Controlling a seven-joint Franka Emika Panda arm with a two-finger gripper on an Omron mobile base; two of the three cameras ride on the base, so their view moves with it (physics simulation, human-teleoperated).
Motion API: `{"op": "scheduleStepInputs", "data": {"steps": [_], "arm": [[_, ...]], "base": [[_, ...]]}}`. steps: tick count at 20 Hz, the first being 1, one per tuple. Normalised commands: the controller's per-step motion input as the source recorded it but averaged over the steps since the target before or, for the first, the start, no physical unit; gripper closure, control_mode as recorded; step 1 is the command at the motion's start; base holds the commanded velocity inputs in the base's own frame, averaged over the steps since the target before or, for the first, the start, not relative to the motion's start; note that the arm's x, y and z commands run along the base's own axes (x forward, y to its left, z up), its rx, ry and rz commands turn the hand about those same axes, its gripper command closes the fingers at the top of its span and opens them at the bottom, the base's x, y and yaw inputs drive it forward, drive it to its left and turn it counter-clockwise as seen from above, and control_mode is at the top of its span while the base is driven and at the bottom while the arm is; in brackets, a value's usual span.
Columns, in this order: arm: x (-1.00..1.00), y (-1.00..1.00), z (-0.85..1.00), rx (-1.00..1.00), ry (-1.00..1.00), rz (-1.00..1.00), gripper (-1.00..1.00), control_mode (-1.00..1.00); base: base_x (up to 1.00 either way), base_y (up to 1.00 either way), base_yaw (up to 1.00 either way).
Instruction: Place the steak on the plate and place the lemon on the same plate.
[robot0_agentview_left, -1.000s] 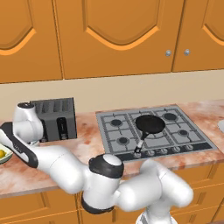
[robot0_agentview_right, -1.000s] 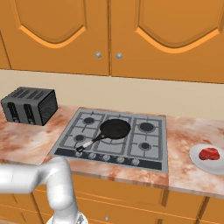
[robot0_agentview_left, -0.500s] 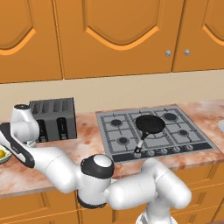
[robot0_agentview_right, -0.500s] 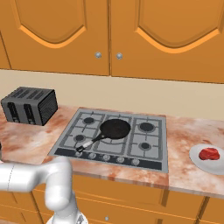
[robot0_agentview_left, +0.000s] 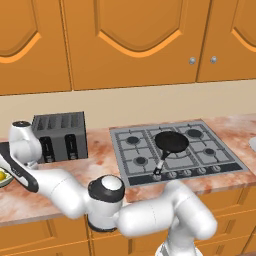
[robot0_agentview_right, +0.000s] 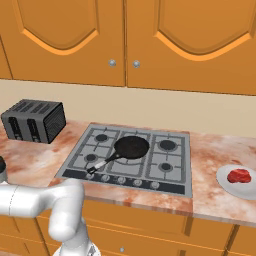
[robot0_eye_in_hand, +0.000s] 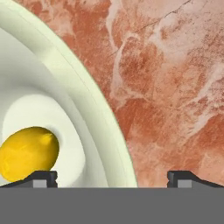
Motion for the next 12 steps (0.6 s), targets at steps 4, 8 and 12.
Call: {"op": "scheduleStepInputs", "data": {"steps": [4, 8, 12], "arm": [[0.09, 0.05, -0.03, 0.00, 0.00, -0.01, -1.00, -1.00], [0.00, 0.03, -0.04, 0.00, 0.00, -0.03, 1.00, -1.00], [-0.03, 0.00, -0.06, 0.00, 0.00, -0.04, 1.00, -1.00]], "base": [[0.00, 0.00, 0.00], [0.00, 0.00, 0.00], [0.00, 0.00, 0.00]]}}
